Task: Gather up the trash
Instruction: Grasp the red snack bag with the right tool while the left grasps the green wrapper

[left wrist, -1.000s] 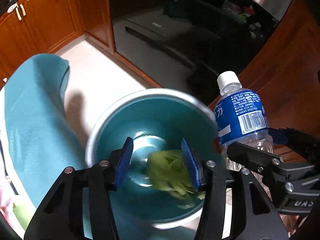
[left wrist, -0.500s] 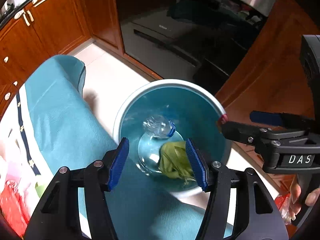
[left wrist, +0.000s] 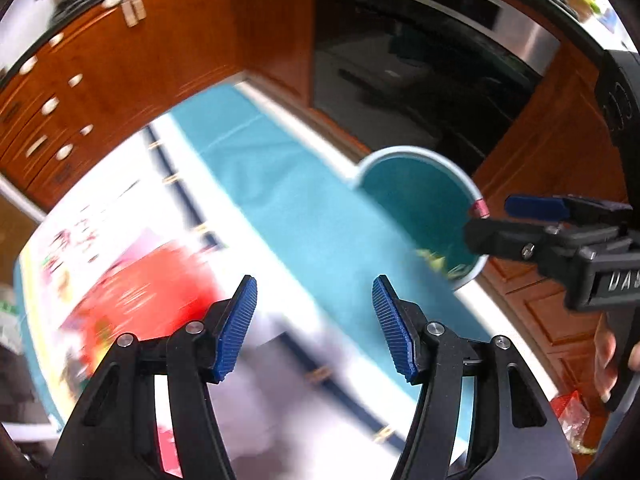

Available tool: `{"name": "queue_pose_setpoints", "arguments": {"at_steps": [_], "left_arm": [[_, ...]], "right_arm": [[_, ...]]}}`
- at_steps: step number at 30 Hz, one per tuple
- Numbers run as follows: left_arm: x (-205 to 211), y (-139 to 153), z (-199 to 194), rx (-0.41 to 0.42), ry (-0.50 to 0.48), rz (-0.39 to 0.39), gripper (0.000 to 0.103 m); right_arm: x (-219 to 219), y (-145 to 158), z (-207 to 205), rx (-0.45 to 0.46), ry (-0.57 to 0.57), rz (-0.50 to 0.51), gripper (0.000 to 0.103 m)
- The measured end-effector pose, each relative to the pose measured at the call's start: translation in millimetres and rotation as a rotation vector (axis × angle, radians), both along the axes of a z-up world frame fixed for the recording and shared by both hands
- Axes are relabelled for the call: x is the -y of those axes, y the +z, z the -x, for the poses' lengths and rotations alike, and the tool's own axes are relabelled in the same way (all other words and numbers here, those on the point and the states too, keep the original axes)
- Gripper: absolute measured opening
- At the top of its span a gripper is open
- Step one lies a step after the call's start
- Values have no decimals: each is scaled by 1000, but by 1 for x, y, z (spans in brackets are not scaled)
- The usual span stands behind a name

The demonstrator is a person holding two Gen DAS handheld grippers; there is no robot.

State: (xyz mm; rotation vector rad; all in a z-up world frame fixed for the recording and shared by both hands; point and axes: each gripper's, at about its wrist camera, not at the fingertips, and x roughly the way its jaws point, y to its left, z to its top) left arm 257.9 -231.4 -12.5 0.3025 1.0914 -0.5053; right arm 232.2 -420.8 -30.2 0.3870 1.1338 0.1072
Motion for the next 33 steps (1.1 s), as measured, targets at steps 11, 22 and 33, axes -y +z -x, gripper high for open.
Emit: {"name": "queue_pose_setpoints", "arguments": {"at_steps": [11, 22, 33], "left_arm": [[-183, -1, 12, -20, 216, -43, 74], [-232, -26, 24, -113, 231, 18, 74], [-223, -44, 17, -152, 199, 20, 74]], "right_arm": [[-167, 23, -15, 14, 311, 103, 88], [-274, -1, -26, 73, 621, 564, 88], [-291, -17, -40, 113, 617, 649, 19]]}}
